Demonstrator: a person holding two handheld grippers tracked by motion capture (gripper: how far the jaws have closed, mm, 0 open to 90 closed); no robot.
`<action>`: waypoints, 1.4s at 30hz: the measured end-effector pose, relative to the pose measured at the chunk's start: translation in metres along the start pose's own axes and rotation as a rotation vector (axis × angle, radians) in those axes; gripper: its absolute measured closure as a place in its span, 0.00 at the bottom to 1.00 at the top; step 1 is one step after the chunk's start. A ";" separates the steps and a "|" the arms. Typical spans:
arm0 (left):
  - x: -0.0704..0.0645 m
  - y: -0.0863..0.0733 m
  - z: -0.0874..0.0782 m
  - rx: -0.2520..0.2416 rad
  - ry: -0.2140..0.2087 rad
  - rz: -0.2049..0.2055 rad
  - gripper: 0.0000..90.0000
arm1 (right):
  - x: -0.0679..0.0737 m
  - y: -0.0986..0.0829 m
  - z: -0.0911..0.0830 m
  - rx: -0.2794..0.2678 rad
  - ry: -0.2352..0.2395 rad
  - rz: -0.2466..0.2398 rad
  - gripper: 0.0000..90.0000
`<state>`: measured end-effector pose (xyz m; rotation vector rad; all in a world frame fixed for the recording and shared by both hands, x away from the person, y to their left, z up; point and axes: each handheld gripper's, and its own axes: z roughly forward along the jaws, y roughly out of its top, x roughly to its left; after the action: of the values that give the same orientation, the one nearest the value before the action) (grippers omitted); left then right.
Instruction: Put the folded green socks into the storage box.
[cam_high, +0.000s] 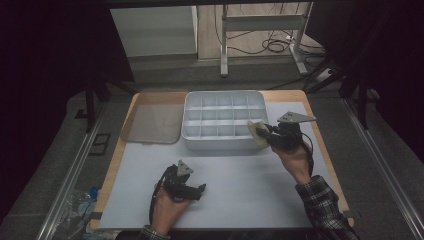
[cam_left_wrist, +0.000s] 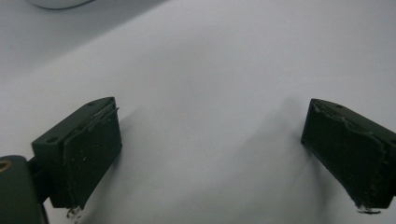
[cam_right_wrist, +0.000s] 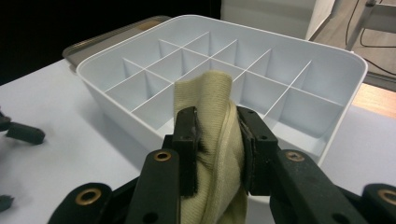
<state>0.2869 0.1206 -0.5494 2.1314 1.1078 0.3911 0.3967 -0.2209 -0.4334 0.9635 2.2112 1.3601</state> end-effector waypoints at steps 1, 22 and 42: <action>0.000 0.000 0.000 0.000 0.000 0.000 0.05 | -0.001 0.001 0.001 -0.001 -0.004 -0.001 0.79; 0.000 0.000 0.000 0.000 -0.001 -0.003 0.05 | -0.021 0.011 0.028 -0.019 -0.082 -0.011 0.79; 0.000 0.000 0.000 -0.001 -0.001 -0.003 0.05 | -0.036 0.004 0.057 -0.005 -0.142 -0.039 0.78</action>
<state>0.2867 0.1205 -0.5495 2.1283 1.1102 0.3887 0.4583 -0.2095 -0.4582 0.9782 2.1094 1.2393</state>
